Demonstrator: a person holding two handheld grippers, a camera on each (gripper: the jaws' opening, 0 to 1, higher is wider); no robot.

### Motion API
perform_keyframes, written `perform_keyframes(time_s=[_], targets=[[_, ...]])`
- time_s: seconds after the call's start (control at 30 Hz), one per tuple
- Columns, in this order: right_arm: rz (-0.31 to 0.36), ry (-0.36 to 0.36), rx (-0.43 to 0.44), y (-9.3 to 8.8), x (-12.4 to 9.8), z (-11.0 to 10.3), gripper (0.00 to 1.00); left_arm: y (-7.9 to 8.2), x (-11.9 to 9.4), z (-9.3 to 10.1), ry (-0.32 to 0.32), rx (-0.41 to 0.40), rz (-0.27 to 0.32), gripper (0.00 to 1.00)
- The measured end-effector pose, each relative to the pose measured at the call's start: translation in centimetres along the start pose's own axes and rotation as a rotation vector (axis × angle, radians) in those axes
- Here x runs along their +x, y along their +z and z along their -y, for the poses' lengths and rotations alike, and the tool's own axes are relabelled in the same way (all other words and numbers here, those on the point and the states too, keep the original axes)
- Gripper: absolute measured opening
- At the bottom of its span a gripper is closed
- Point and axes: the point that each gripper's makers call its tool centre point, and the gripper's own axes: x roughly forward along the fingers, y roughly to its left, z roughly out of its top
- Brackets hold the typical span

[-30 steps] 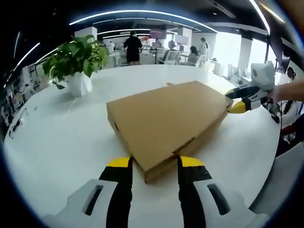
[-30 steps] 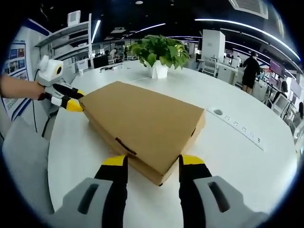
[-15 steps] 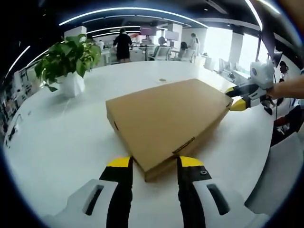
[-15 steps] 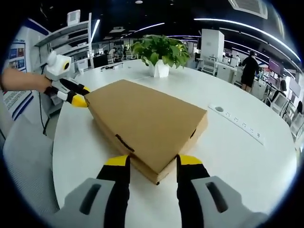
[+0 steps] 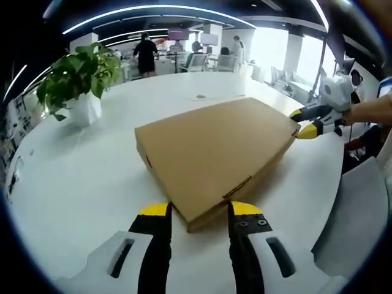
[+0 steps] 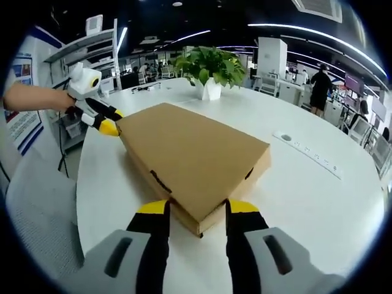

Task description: Operate the shoe box by opening the lid, removing the specified soft item, and placing it in the target area until the item is outside and the box remains undamaged.

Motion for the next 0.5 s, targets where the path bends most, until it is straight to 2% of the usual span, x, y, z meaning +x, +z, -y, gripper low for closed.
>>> perform_keyframes(time_s=[0.5], targets=[[0.027, -0.012, 0.033, -0.8, -1.2, -2.9, 0.3, -1.2, -1.5, 0.4, -0.038, 0.036, -0.019, 0.35]])
